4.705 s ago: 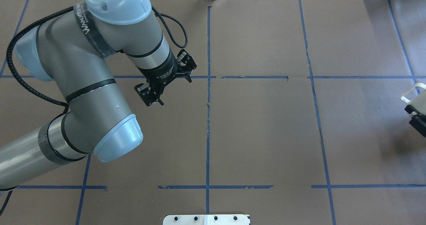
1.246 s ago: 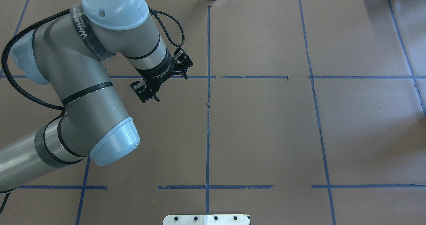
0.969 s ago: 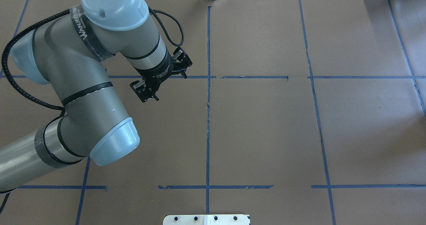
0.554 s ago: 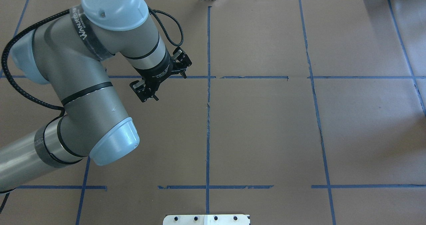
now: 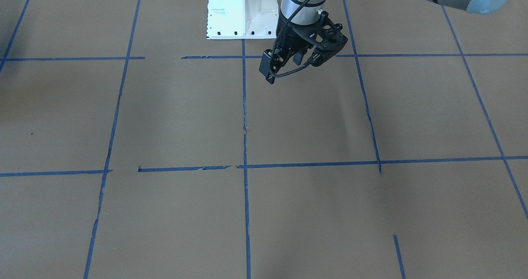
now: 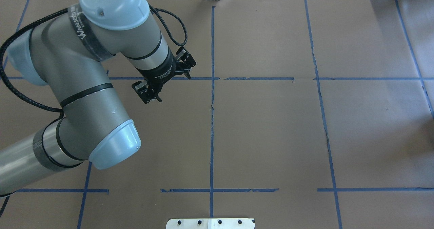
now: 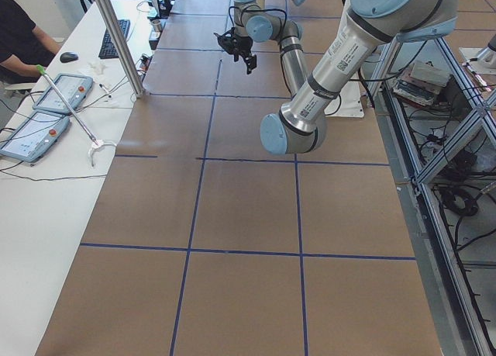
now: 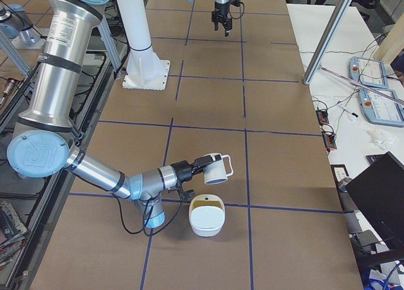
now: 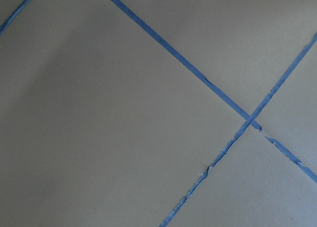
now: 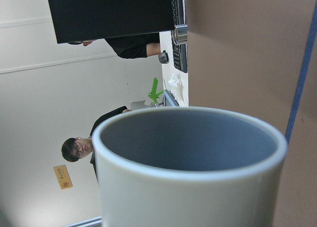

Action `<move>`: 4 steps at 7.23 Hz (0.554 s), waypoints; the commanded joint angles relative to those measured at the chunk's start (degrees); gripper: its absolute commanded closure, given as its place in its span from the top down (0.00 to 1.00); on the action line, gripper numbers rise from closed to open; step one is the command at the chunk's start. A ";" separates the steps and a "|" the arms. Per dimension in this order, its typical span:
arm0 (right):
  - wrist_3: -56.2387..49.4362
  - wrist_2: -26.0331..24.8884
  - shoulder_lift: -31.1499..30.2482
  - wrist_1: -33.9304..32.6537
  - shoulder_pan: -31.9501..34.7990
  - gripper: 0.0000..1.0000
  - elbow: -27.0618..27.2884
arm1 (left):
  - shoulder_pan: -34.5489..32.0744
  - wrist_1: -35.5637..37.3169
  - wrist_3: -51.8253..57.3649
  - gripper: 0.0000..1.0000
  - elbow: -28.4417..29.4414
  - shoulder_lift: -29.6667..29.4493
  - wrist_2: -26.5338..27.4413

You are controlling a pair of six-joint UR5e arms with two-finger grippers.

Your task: Left arm hands cup to right arm to dump lemon

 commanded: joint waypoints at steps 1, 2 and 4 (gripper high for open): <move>-6.52 0.83 -0.38 -19.59 -0.02 0.02 13.65 | 0.07 0.00 -0.07 1.00 -0.32 -0.24 -0.03; -13.16 0.83 -0.03 -25.25 -0.20 0.04 17.98 | 0.07 -0.09 -0.07 1.00 -0.32 -0.07 -0.03; -25.75 0.57 2.33 -41.47 -1.24 0.06 27.89 | 0.07 -0.26 0.02 1.00 -0.32 -0.06 -0.03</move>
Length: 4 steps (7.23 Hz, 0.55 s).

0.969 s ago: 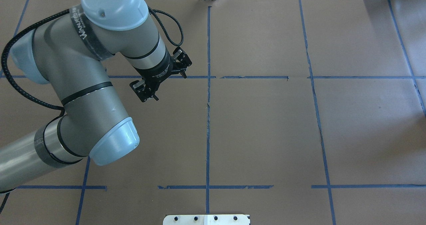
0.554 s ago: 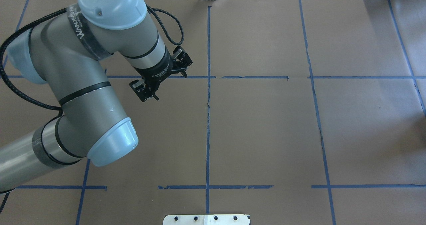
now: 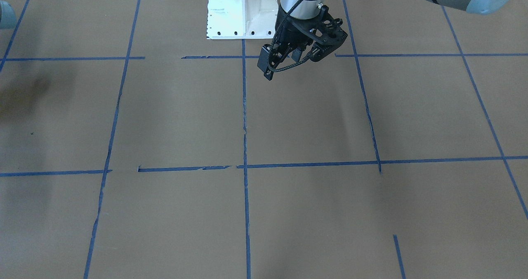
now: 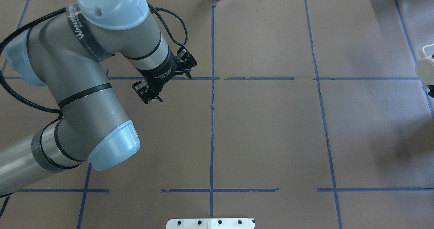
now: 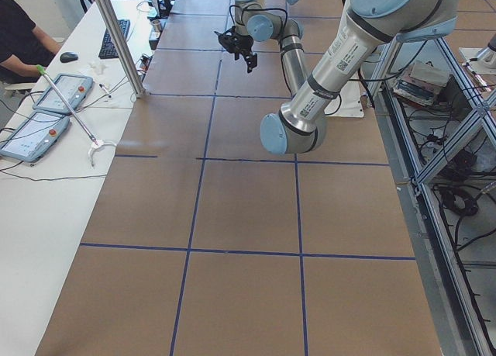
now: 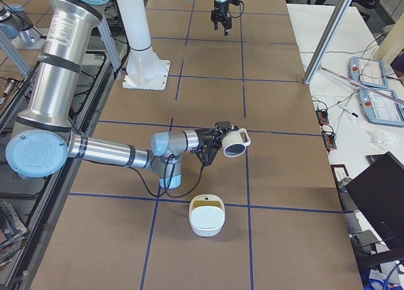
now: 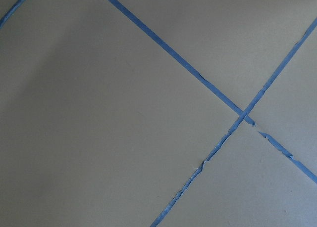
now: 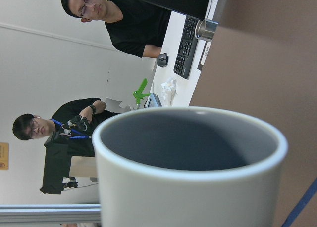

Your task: Left arm hands cup to right arm to dump lemon

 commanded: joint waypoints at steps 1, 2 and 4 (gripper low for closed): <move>-14.81 -1.34 3.96 -16.57 -2.74 0.03 9.53 | 0.01 -0.19 0.07 1.00 -0.01 -0.11 -0.17; -19.76 -4.83 6.94 -20.99 -8.07 0.03 10.52 | 0.01 -0.89 0.07 1.00 -0.01 -0.20 -0.09; -30.57 -25.24 17.62 -34.84 -25.08 0.03 10.18 | 0.09 -1.51 0.33 1.00 -0.01 -0.28 -0.09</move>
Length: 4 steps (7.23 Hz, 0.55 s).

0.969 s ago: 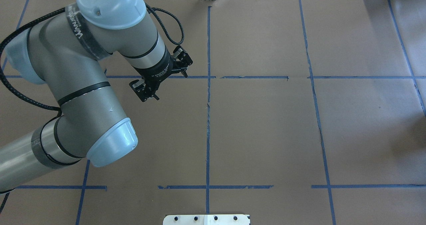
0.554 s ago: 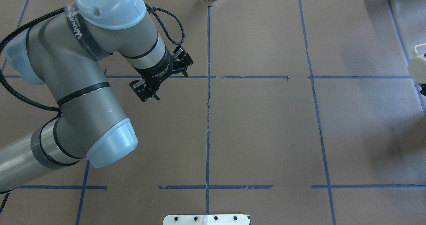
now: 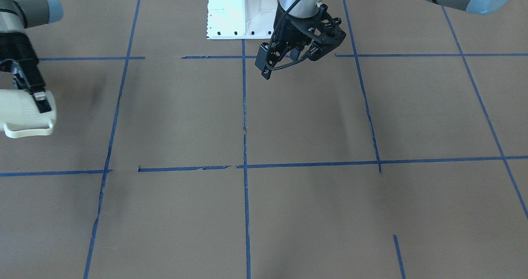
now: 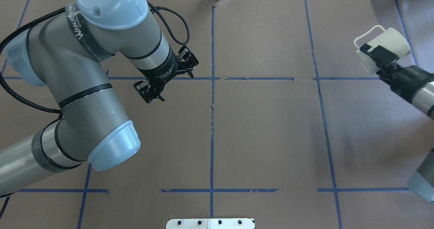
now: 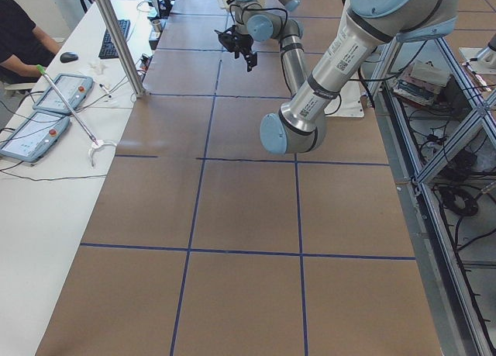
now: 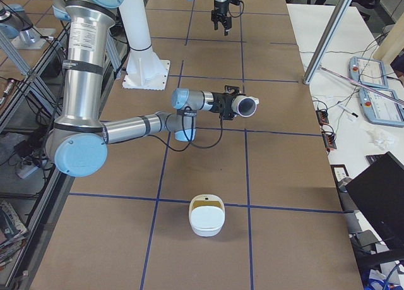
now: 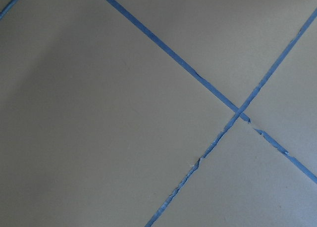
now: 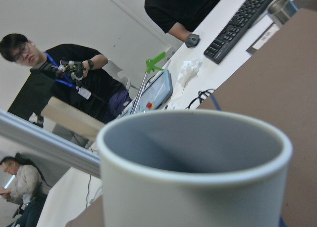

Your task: Left arm hands cup to right arm to dump lemon

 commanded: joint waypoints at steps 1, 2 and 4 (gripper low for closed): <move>-12.40 -16.59 13.81 -19.66 -14.66 0.03 0.15 | -0.03 -0.29 0.64 1.00 -0.47 -0.11 0.09; -19.60 -18.55 18.15 -25.95 -18.02 0.03 0.23 | -0.03 -0.29 0.73 1.00 -1.08 -0.03 0.01; -23.61 -26.07 23.68 -29.59 -25.57 0.05 -4.30 | 0.14 -0.29 0.64 1.00 -1.35 -0.46 0.01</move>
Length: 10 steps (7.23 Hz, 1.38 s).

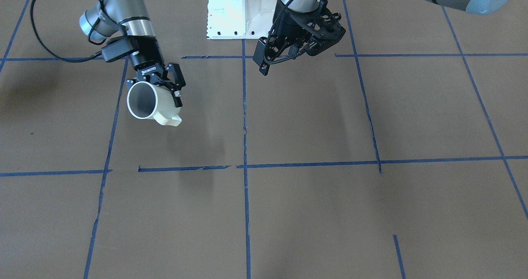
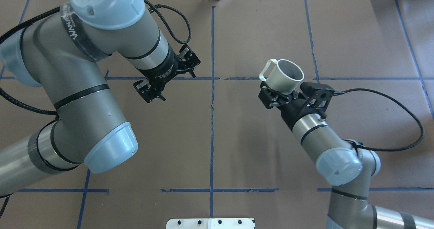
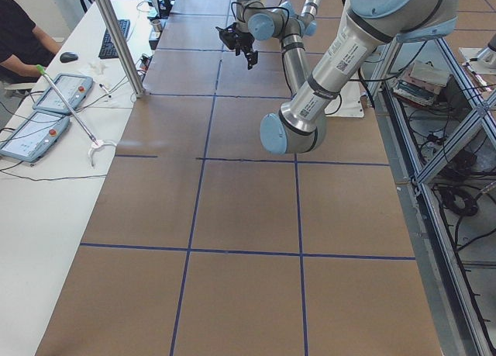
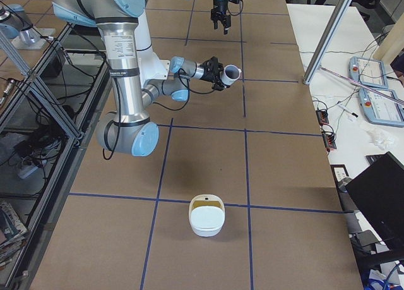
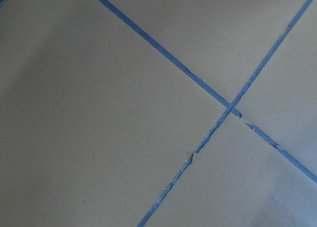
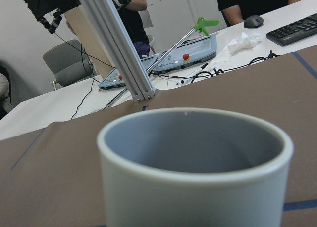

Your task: Left arm hands cup to right arm to dump lemon

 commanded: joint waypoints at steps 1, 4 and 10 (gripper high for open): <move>-9.06 -10.05 11.64 -5.56 -7.87 0.05 -7.85 | 0.17 -0.09 0.05 1.00 0.13 -1.30 -0.05; -12.29 -16.65 18.04 -13.91 -9.91 0.09 -12.03 | 1.84 0.34 0.06 1.00 6.16 -5.76 -0.22; -12.81 -27.67 19.53 -14.19 -11.85 0.12 -14.14 | 4.11 2.37 -0.12 0.88 9.01 -6.67 -0.66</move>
